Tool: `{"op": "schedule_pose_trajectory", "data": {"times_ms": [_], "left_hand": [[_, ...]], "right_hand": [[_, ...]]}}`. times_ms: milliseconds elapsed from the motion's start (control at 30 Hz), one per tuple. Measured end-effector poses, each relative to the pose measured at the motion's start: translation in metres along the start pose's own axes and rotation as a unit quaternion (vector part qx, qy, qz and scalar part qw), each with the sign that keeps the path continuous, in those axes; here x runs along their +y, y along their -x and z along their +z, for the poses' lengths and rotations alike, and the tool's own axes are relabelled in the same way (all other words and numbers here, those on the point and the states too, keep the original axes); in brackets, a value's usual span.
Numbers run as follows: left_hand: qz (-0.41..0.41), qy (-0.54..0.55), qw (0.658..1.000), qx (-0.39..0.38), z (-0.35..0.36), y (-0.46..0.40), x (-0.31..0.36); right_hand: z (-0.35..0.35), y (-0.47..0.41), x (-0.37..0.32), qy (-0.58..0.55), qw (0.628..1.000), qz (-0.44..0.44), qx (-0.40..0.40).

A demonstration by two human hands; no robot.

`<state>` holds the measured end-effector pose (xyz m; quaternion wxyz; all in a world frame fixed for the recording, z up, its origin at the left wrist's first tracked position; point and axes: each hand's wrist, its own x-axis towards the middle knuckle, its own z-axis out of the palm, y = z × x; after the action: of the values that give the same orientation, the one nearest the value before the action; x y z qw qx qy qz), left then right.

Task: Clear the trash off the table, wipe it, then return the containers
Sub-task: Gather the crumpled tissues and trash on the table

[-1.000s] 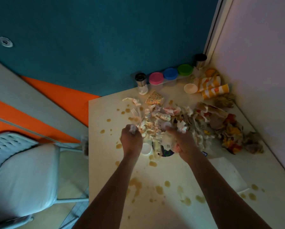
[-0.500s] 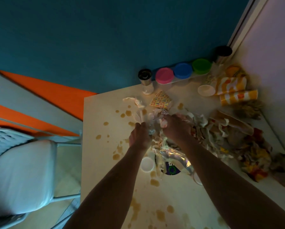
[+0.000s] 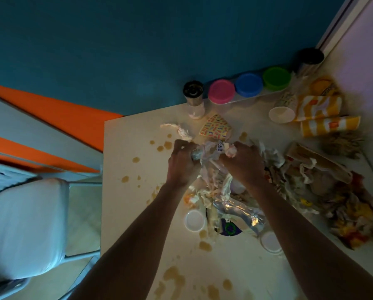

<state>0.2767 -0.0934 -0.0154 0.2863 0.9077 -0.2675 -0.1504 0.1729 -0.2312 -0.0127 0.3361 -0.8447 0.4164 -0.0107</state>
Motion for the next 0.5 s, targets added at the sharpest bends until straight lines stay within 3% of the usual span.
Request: {"op": "schedule_pose_trajectory", "data": {"times_ms": [133,233,367,500], "left_hand": [[0.008,-0.036,0.994,-0.101,0.018,-0.025,0.013],[0.003,-0.063,0.988,-0.140,0.033,-0.033,0.014],[-0.003,-0.088,0.991,-0.096,0.039,-0.035,0.009],[-0.030,0.016,0.998,-0.051,0.022,-0.032,0.004]], "right_hand": [[0.001,-0.012,0.000,-0.063,0.998,-0.025,0.011],[0.002,-0.019,-0.002,-0.039,0.997,-0.051,-0.042],[0.012,-0.031,-0.003,0.050,0.990,-0.053,-0.124],[0.019,-0.043,0.000,0.081,0.985,-0.037,-0.146]]}}
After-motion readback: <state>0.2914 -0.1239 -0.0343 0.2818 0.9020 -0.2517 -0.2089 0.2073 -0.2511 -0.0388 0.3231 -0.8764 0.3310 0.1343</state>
